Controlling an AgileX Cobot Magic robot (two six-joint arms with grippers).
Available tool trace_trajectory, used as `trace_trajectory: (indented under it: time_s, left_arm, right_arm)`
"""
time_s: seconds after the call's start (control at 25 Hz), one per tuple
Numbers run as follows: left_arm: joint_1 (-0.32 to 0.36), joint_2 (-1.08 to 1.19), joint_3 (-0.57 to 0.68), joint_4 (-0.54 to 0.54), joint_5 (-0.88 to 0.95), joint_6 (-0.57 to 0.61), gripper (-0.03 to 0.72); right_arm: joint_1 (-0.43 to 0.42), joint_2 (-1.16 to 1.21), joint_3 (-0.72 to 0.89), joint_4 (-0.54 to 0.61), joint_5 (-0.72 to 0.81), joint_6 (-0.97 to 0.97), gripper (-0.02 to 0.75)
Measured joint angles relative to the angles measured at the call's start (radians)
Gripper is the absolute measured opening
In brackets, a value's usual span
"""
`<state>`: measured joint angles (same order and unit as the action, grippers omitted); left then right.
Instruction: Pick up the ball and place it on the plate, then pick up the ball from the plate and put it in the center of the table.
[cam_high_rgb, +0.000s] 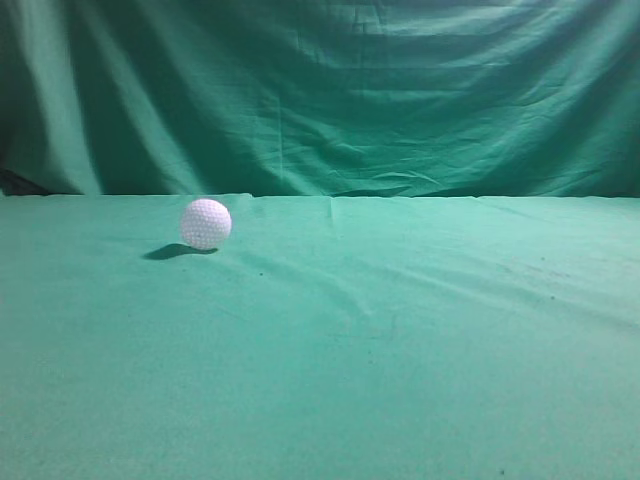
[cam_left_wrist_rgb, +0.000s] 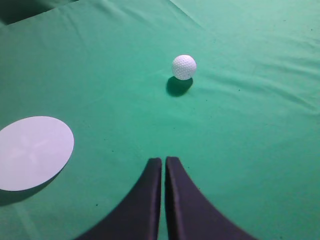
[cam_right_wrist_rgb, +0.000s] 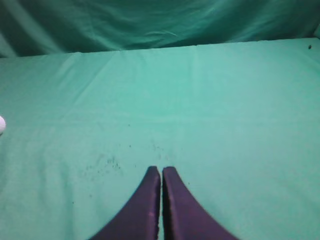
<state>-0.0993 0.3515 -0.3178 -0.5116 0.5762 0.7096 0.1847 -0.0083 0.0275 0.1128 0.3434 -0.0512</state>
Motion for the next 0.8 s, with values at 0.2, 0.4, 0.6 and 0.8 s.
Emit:
trace_trajectory:
  time_s: [0.2, 0.4, 0.6, 0.8]
  left_arm:
    - [0.0, 0.0, 0.0, 0.0, 0.0, 0.0, 0.0]
    - [0.0, 0.0, 0.0, 0.002, 0.0, 0.0, 0.0]
    - [0.0, 0.0, 0.0, 0.002, 0.0, 0.0, 0.0]
    - [0.0, 0.0, 0.0, 0.002, 0.0, 0.0, 0.0]
  right_arm:
    - [-0.016, 0.0, 0.0, -0.002, 0.044, 0.0, 0.0]
    - [-0.016, -0.001, 0.0, 0.0, 0.048, 0.002, 0.0]
    - [-0.016, -0.001, 0.0, 0.0, 0.048, 0.002, 0.0]
    - [-0.016, -0.001, 0.0, 0.0, 0.048, 0.002, 0.0]
